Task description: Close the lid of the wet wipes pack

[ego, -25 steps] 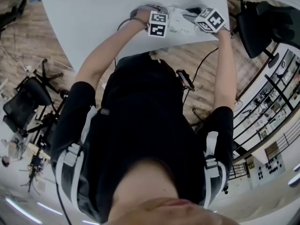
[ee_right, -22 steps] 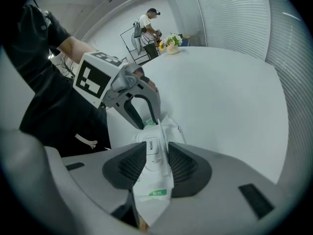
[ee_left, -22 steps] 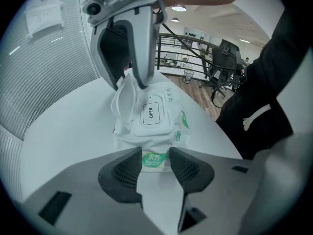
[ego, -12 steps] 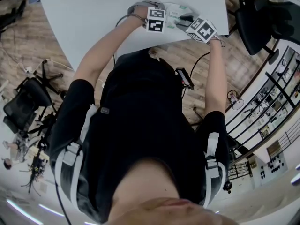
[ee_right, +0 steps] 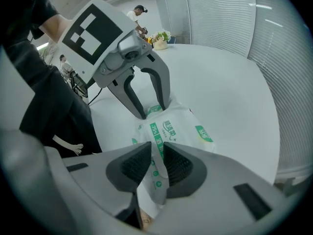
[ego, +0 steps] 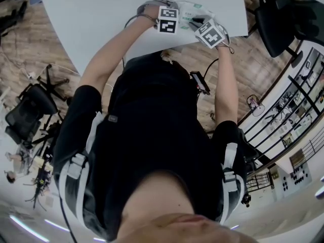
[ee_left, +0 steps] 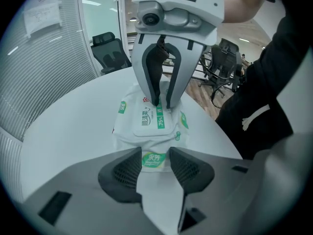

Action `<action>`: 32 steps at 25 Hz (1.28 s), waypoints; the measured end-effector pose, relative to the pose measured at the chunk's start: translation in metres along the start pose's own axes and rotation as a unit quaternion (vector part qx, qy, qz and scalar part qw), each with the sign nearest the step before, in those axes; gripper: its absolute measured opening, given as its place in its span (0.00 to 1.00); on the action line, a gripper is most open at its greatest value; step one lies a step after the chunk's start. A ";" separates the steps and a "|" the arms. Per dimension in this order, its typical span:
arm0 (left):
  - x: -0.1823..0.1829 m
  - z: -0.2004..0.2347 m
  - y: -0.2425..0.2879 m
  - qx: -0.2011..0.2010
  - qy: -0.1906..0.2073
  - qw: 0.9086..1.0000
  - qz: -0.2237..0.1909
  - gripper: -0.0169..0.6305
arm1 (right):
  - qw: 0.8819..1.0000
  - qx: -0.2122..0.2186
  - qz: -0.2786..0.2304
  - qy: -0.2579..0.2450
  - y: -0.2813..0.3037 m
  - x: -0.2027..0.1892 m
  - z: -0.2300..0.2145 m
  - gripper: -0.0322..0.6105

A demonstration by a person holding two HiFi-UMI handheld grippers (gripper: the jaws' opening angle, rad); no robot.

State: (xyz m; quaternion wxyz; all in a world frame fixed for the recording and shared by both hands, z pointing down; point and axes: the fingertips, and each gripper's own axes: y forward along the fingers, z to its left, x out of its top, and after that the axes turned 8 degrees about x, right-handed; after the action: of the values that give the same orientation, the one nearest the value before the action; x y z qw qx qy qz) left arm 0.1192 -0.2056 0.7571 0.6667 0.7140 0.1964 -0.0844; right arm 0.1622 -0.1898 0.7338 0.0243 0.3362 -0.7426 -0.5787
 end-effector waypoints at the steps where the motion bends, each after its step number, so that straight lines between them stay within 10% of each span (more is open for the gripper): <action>1: -0.001 0.000 0.000 -0.001 -0.001 1.000 -0.001 0.32 | 1.000 -0.007 0.002 -0.001 0.002 0.000 0.000 0.20; 19: -0.003 -0.001 0.000 0.002 -0.004 1.000 0.009 0.32 | 0.996 -0.076 0.033 -0.037 0.013 -0.001 0.000 0.20; 24: 0.000 -0.002 -0.003 -0.003 -0.012 1.000 0.003 0.32 | 0.997 -0.076 -0.013 0.027 -0.005 0.004 0.003 0.18; 29: 0.010 0.012 -0.048 0.007 -0.111 0.992 -0.063 0.27 | 0.970 -0.130 -0.162 0.125 -0.069 0.034 -0.001 0.17; 32: 0.029 0.045 -0.095 0.078 -0.211 0.962 -0.154 0.14 | 0.939 -0.190 -0.243 0.150 -0.129 0.052 -0.003 0.15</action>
State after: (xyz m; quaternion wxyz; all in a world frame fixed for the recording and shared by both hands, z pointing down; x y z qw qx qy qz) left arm 0.1146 -0.2415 0.6541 0.6145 0.6908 0.1511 -0.3497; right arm 0.1839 -0.2333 0.6028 0.0575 0.5787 -0.5025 -0.6397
